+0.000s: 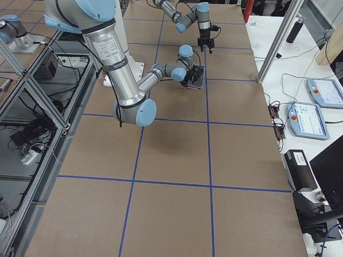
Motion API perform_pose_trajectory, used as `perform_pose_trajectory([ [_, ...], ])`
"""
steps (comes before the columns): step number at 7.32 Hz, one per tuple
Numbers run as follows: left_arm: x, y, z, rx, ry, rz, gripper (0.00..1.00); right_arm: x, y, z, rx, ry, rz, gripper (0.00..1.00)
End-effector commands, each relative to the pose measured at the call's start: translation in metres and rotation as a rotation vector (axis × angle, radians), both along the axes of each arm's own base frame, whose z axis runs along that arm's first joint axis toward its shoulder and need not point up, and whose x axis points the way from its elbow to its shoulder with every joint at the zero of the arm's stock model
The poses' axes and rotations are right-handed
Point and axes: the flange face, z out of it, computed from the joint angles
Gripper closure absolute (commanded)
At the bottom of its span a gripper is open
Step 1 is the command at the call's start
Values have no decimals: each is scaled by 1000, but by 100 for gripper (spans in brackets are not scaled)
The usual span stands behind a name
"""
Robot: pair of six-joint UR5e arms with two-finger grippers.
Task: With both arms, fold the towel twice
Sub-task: 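Move the right gripper to the folded towel's end and grasp it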
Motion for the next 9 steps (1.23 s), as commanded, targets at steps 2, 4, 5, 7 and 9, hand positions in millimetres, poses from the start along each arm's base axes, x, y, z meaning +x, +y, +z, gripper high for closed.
perform_pose_trajectory([
  [2,0,0,1,0,-1,1,0,-14,-12,8,20,-10,9,42],
  [4,0,0,3,15,-8,7,0,-14,-12,8,17,-13,6,45],
  [5,-2,-2,3,17,-9,5,0,-15,-11,5,19,-18,3,52],
  [7,-3,-2,4,28,-13,10,0,-13,-9,-1,19,-32,0,64],
  [9,-2,-3,5,26,-15,11,0,-18,-4,-1,21,-32,-10,64],
])
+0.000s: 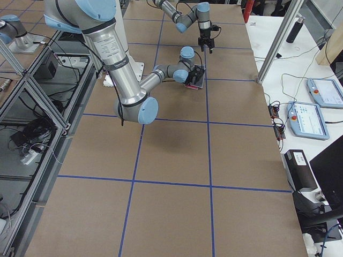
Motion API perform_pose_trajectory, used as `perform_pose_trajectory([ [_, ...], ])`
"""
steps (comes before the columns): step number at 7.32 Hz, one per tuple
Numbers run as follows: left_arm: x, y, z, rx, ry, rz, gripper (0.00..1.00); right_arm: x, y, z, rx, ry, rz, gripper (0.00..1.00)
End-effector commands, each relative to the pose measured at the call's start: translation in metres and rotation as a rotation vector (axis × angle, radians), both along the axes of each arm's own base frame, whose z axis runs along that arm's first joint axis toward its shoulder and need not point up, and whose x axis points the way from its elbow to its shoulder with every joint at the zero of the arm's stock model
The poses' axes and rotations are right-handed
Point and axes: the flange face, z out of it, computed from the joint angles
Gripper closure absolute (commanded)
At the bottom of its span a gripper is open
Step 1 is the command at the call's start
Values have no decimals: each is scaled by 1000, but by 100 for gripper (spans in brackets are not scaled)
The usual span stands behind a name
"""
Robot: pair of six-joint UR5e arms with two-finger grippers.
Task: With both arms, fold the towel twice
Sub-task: 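Move the right gripper to the folded towel's end and grasp it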
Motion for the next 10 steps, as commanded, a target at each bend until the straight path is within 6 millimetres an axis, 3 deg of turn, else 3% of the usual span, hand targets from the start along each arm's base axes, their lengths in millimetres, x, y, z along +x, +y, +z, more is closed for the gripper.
perform_pose_trajectory([
  [1,0,0,1,0,-2,-1,0,-5,6,0,0,-1,-12,65],
  [2,0,0,1,1,-1,-1,0,-5,8,-1,-1,-2,-12,74],
  [3,0,0,1,1,-1,-1,0,-4,7,-2,0,-5,-10,92],
  [4,0,0,-1,1,0,-1,0,-4,8,-4,0,-8,-11,100],
  [6,0,0,-2,2,2,-1,0,0,13,-4,-10,-22,-39,100],
  [8,-1,1,-3,3,4,0,0,9,26,-18,-23,-67,-93,100],
  [10,-2,0,-3,2,3,-2,0,13,51,-40,-13,-114,-139,100],
])
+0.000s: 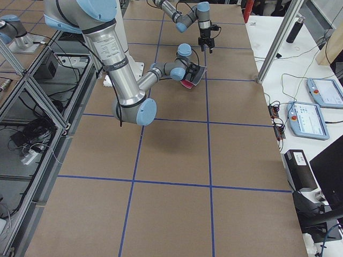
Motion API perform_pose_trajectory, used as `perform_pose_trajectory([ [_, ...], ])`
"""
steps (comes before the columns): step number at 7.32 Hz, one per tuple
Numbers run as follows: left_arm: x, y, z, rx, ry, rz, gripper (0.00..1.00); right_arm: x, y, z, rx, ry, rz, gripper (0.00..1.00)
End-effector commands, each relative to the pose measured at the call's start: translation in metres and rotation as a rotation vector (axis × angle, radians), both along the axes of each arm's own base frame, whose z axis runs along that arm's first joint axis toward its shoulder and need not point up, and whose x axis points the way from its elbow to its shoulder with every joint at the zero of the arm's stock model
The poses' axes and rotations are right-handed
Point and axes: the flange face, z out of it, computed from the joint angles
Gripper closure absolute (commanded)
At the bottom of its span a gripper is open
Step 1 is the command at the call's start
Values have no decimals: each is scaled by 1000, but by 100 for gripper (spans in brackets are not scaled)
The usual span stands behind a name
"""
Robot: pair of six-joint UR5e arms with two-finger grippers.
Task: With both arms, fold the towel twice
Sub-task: 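Drag the towel end with the right gripper, rotating the strip toward the robot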
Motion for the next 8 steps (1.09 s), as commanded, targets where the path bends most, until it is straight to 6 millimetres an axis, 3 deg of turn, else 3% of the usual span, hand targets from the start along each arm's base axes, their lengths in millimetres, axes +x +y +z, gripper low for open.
perform_pose_trajectory([
  [1,-2,0,0,0,1,-2,0,-5,33,-19,0,-45,-74,100],
  [3,-5,-2,4,-4,-3,-5,0,-27,68,-29,-9,-68,-161,100],
  [5,-7,-2,4,-3,-2,-8,0,-38,89,-42,-2,-89,-194,100],
  [8,-11,-5,7,-7,-5,-14,0,-55,99,-65,20,-109,-213,100],
])
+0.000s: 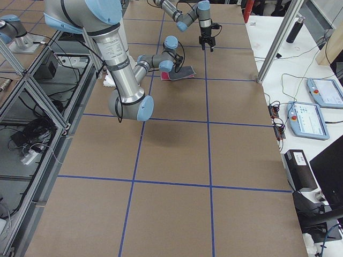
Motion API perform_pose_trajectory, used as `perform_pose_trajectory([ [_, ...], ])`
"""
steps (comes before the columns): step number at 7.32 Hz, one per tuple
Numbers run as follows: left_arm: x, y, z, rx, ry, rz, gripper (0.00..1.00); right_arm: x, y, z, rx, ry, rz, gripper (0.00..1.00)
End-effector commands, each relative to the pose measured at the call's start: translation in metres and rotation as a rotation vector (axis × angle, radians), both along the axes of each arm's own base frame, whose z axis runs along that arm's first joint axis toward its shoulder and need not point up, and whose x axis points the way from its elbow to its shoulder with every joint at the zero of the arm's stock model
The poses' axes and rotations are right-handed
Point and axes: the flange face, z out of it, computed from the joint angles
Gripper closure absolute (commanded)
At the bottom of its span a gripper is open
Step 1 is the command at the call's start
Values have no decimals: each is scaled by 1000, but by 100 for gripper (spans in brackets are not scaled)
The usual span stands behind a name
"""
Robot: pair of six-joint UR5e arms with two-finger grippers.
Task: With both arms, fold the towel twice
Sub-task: 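Drag the towel end with the right gripper, rotating the strip toward the robot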
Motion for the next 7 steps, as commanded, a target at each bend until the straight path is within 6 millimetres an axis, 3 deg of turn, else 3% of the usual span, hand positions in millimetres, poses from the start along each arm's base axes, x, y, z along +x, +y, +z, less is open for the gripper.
perform_pose_trajectory([
  [1,-2,-2,2,-2,-2,-4,0,-16,-2,-18,8,-9,-2,100],
  [3,-2,-1,3,-2,-4,-2,0,-39,-12,-36,8,-6,-1,100],
  [4,-2,-1,3,-2,-4,-2,0,-39,-12,-43,12,-16,-1,64],
  [5,-2,-1,2,0,-2,-2,0,-38,-12,-47,18,-28,2,1],
  [7,-2,-1,1,1,0,-1,0,-33,-14,-56,-25,-42,27,0],
])
